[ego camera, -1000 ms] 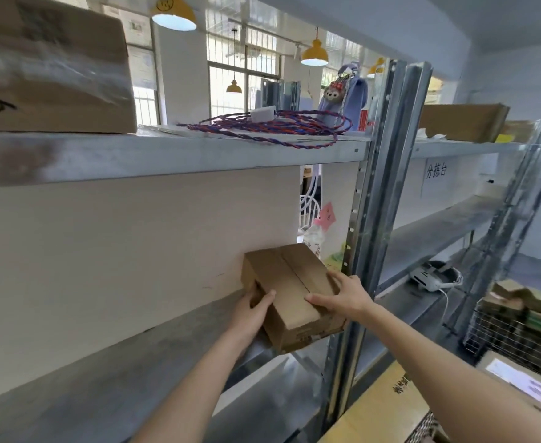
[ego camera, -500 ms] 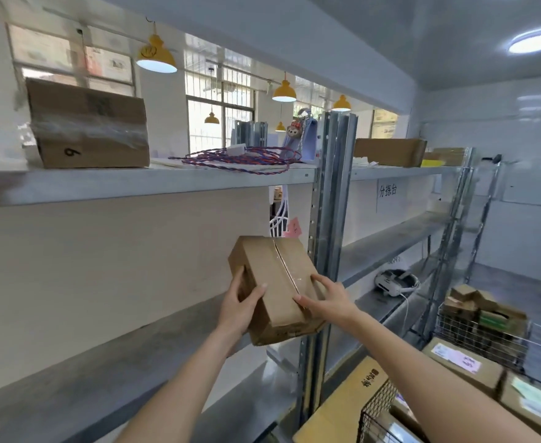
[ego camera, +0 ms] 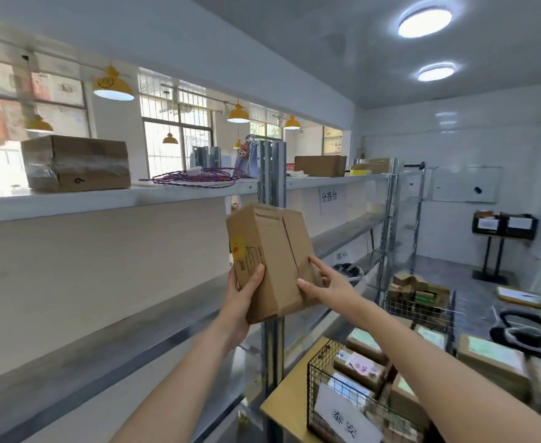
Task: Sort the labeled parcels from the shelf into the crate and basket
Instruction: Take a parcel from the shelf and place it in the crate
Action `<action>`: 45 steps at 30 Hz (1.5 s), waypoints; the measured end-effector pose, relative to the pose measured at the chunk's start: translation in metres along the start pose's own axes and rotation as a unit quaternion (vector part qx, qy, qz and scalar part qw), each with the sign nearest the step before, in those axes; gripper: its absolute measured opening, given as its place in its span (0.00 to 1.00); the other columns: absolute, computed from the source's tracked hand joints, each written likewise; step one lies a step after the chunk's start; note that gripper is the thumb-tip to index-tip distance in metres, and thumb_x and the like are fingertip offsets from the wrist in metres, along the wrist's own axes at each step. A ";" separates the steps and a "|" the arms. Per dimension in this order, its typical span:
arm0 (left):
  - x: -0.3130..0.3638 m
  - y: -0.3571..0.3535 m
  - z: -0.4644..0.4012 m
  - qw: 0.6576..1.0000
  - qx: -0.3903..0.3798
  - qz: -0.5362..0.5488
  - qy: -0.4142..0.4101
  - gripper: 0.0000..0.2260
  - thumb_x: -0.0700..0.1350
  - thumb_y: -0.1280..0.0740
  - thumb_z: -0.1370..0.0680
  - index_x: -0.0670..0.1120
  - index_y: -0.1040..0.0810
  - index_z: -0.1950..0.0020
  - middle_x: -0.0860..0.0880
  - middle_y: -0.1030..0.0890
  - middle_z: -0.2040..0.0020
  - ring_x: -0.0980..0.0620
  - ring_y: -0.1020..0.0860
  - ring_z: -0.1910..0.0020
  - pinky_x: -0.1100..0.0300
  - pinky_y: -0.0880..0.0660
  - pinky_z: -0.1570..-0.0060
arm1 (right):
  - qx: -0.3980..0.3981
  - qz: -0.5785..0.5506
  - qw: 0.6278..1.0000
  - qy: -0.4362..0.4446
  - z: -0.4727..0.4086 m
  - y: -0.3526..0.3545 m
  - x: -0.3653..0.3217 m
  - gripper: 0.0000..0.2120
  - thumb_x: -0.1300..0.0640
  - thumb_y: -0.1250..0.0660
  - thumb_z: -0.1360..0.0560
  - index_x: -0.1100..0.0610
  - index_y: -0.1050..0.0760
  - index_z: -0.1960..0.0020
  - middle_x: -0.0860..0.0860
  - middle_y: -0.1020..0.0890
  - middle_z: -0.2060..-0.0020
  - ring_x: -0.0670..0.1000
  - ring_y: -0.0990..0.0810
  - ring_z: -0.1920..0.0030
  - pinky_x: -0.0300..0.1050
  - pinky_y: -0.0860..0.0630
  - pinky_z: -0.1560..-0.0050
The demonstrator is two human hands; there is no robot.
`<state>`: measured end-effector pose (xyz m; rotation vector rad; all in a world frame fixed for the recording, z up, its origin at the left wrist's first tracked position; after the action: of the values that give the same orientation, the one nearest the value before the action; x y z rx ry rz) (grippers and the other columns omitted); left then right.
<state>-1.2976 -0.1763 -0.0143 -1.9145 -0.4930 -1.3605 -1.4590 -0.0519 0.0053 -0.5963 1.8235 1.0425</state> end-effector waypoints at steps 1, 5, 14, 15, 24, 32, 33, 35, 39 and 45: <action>0.001 -0.007 0.010 1.000 0.000 -0.001 -0.005 0.27 0.55 0.27 0.24 0.61 0.33 0.29 0.54 0.20 0.36 0.49 0.20 0.39 0.50 0.19 0.48 | 0.004 0.001 1.000 0.001 0.013 0.004 -0.003 0.38 0.44 0.28 0.24 0.42 0.43 0.20 0.49 0.34 0.28 0.49 0.32 0.32 0.52 0.30 0.31; 0.012 -0.026 0.041 0.998 0.024 -0.042 -0.039 0.24 0.57 0.26 0.25 0.64 0.29 0.31 0.57 0.19 0.38 0.51 0.20 0.40 0.43 0.21 0.41 | 0.027 0.058 0.998 0.026 0.056 0.009 -0.027 0.31 0.43 0.33 0.21 0.44 0.39 0.21 0.48 0.33 0.27 0.49 0.30 0.31 0.57 0.29 0.30; 0.032 -0.069 0.090 0.999 -0.027 -0.030 -0.002 0.16 0.62 0.46 0.16 0.62 0.25 0.34 0.55 0.18 0.40 0.53 0.21 0.41 0.51 0.21 0.50 | 0.056 -0.001 0.998 0.000 0.113 0.015 -0.064 0.50 0.34 0.26 0.32 0.44 0.47 0.18 0.48 0.32 0.25 0.53 0.29 0.28 0.59 0.29 0.29; 0.033 -0.070 0.089 0.999 -0.042 -0.032 -0.001 0.14 0.60 0.44 0.16 0.63 0.26 0.32 0.56 0.18 0.41 0.53 0.21 0.40 0.51 0.21 0.49 | 0.059 -0.016 0.998 0.004 0.117 0.018 -0.066 0.47 0.37 0.26 0.30 0.43 0.46 0.19 0.48 0.30 0.26 0.53 0.28 0.30 0.59 0.27 0.31; 0.008 -0.078 0.094 0.987 -0.120 -0.029 0.105 0.59 0.74 0.24 0.39 0.64 0.57 0.19 0.46 0.33 0.23 0.39 0.30 0.27 0.34 0.32 0.31 | 0.085 -0.129 0.988 -0.011 0.156 0.020 -0.072 0.24 0.53 0.33 0.19 0.35 0.33 0.27 0.48 0.25 0.33 0.54 0.22 0.37 0.58 0.21 0.40; -0.018 -0.061 0.119 0.975 -0.172 0.009 0.144 0.38 0.77 0.35 0.31 0.60 0.30 0.26 0.48 0.20 0.32 0.44 0.22 0.34 0.39 0.25 0.34 | 0.110 -0.180 0.977 -0.026 0.181 -0.006 -0.061 0.24 0.59 0.36 0.18 0.39 0.33 0.26 0.49 0.23 0.33 0.54 0.18 0.39 0.62 0.20 0.41; -0.019 -0.058 0.120 0.975 -0.167 0.011 0.148 0.35 0.77 0.36 0.29 0.62 0.29 0.27 0.48 0.21 0.32 0.44 0.22 0.33 0.39 0.26 0.34 | 0.114 -0.190 0.975 -0.022 0.183 -0.006 -0.063 0.24 0.60 0.37 0.17 0.40 0.32 0.26 0.49 0.22 0.33 0.54 0.18 0.39 0.62 0.20 0.41; -0.019 -0.050 0.125 0.976 -0.161 0.007 0.147 0.28 0.72 0.36 0.26 0.67 0.33 0.28 0.52 0.23 0.31 0.46 0.25 0.32 0.38 0.25 0.36 | 0.120 -0.186 0.975 -0.018 0.187 -0.007 -0.069 0.24 0.60 0.37 0.17 0.40 0.32 0.26 0.48 0.21 0.35 0.52 0.17 0.40 0.60 0.19 0.41; -0.017 -0.031 0.133 0.986 -0.101 -0.018 0.134 0.27 0.57 0.29 0.23 0.64 0.37 0.28 0.55 0.24 0.44 0.51 0.24 0.46 0.49 0.22 0.54 | 0.141 -0.151 0.978 -0.030 0.197 -0.003 -0.069 0.22 0.60 0.39 0.16 0.40 0.29 0.28 0.47 0.24 0.33 0.54 0.19 0.39 0.57 0.18 0.42; -0.021 -0.005 0.130 0.991 -0.049 -0.020 0.126 0.18 0.46 0.26 0.24 0.49 0.24 0.36 0.49 0.15 0.51 0.48 0.14 0.53 0.54 0.17 0.60 | 0.201 0.000 0.978 -0.064 0.206 0.003 -0.073 0.20 0.55 0.42 0.15 0.41 0.31 0.26 0.47 0.29 0.30 0.48 0.23 0.40 0.46 0.20 0.46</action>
<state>-1.2242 -0.0745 -0.0555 -1.7824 -0.3468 -1.6526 -1.3295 0.1229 0.0267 -0.2772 1.8491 0.6660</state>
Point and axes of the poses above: each hand's wrist, its own z-axis away from the middle knuckle, its own y-axis out of the back of the hand, x = y × z, the point moved 8 cm from there along -z, towards the middle knuckle
